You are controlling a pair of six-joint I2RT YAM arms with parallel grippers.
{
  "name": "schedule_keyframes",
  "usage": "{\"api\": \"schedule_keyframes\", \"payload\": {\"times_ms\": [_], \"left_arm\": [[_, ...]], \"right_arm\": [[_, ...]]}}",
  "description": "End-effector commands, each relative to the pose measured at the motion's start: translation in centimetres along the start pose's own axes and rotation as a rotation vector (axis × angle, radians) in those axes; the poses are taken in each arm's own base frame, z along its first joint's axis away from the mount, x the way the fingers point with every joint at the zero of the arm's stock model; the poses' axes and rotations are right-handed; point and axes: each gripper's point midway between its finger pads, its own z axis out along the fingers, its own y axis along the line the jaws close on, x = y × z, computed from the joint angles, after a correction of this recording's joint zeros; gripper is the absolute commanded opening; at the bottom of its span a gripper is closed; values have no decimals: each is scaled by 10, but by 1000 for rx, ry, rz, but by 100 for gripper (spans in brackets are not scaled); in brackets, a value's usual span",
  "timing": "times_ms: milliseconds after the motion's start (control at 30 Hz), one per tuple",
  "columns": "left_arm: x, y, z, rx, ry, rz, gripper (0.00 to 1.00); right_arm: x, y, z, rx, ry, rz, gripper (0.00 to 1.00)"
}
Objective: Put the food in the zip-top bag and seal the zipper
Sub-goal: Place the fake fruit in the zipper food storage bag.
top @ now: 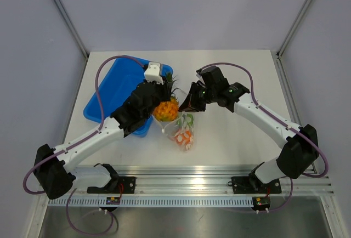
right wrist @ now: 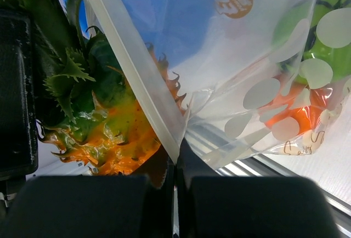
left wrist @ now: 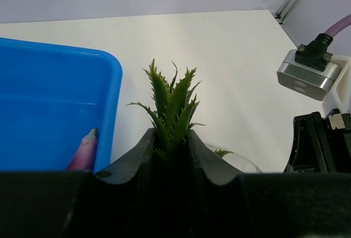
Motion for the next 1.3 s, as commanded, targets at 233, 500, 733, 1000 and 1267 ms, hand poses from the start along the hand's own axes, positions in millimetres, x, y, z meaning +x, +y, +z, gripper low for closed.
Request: {"api": "schedule_keyframes", "payload": {"times_ms": [233, 500, 733, 1000, 1267], "left_arm": [[3, 23, 2, -151, -9, 155, 0], [11, -9, 3, -2, 27, 18, 0], [-8, -42, -14, 163, 78, -15, 76], [-30, -25, -50, 165, 86, -5, 95], [20, 56, -52, -12, 271, -304, 28]], "right_arm": [[-16, 56, -44, -154, -116, -128, 0], [-22, 57, -49, -109, -129, -173, 0], [-16, 45, -37, -105, -109, -144, 0], [-14, 34, -34, -83, -119, -130, 0], [-12, 38, -46, -104, -146, -148, 0]]}}
